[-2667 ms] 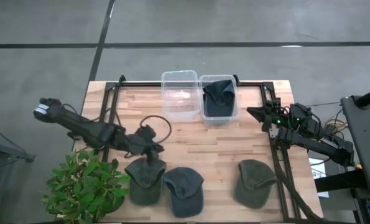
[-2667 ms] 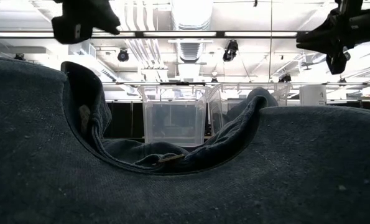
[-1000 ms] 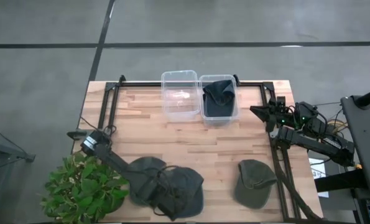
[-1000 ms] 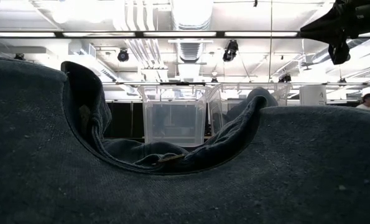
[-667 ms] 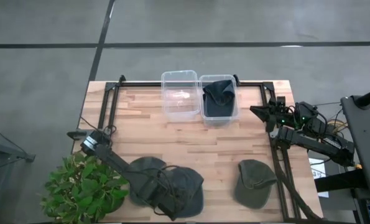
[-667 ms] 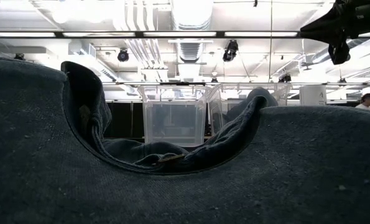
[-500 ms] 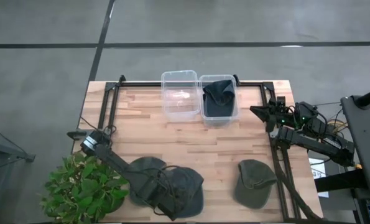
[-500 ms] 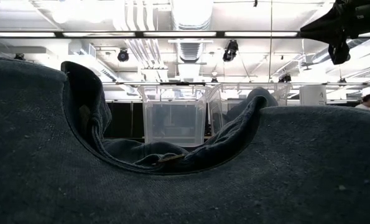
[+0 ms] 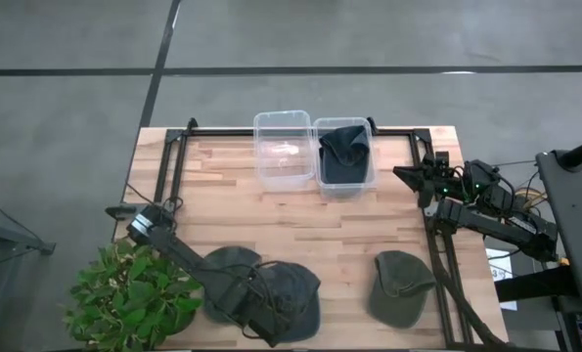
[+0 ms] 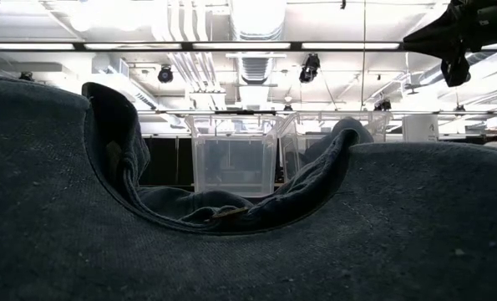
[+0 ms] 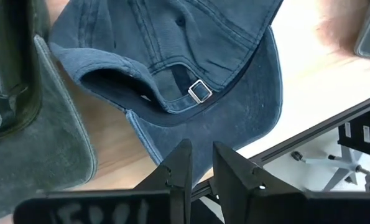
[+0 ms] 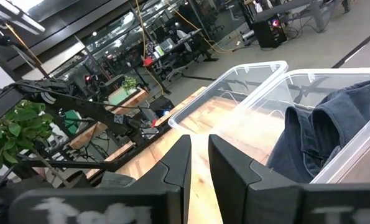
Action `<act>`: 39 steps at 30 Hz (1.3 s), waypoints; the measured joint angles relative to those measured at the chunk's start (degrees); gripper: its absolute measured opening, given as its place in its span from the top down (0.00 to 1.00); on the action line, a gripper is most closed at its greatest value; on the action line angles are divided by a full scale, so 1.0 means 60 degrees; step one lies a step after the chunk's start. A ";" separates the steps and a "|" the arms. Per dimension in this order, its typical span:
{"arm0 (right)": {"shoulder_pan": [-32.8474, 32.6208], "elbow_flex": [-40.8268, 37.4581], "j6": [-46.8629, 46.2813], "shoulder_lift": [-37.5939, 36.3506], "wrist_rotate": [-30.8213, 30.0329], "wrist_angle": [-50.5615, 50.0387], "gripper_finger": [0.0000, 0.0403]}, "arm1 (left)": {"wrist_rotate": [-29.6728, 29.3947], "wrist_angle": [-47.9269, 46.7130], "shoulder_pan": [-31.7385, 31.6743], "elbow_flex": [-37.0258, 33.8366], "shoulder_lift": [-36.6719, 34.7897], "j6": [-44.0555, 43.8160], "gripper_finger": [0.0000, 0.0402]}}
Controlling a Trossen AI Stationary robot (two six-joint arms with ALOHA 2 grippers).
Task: Pick & Place hat
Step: Put the blue cap into the right transparent bin
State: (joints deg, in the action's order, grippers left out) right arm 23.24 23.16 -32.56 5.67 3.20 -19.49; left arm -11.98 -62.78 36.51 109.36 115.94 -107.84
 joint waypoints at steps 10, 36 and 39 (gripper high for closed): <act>0.0000 0.0000 0.0000 0.0000 0.0000 0.0005 0.87 | 0.0085 0.0044 0.0007 0.0000 0.0000 0.0037 0.71; 0.0004 0.0000 0.0022 0.0000 -0.0004 0.0007 0.87 | 0.1157 0.2402 0.0015 -0.1688 -0.0007 -0.2784 0.59; 0.0004 0.0000 0.0022 0.0000 -0.0004 0.0004 0.87 | 0.1157 0.2207 0.0015 -0.1698 -0.0007 -0.2902 0.59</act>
State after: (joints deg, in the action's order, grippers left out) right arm 23.27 23.16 -32.42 5.67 3.18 -19.46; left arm -5.03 -49.53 36.60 99.18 115.90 -125.25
